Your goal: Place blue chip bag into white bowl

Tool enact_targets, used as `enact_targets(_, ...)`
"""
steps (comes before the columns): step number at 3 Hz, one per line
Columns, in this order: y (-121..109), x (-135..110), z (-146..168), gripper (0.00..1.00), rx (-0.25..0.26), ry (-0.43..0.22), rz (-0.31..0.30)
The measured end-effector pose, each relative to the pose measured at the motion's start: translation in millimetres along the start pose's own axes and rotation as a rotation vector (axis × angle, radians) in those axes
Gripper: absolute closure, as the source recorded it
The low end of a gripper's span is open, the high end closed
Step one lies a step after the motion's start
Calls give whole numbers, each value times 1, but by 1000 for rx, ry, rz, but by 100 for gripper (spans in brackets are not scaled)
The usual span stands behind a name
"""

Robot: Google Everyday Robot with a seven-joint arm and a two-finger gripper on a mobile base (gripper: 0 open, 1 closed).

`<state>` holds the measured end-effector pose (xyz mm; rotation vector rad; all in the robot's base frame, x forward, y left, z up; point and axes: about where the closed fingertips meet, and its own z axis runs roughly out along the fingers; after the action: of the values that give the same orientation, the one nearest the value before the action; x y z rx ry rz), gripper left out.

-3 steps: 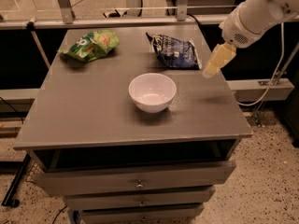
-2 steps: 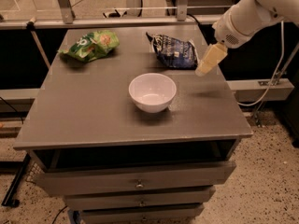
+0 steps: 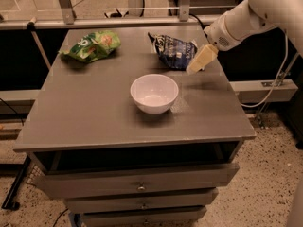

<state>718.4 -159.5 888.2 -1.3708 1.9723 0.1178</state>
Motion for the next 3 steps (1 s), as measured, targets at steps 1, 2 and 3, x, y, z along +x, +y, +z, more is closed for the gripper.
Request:
enact_targets(1, -5, -3, 9, 0, -11, -40, 32)
enact_targets(2, -11, -2, 18, 0, -1, -50, 66)
enact_targets(3, -14, 2, 32, 0, -8, -50, 101)
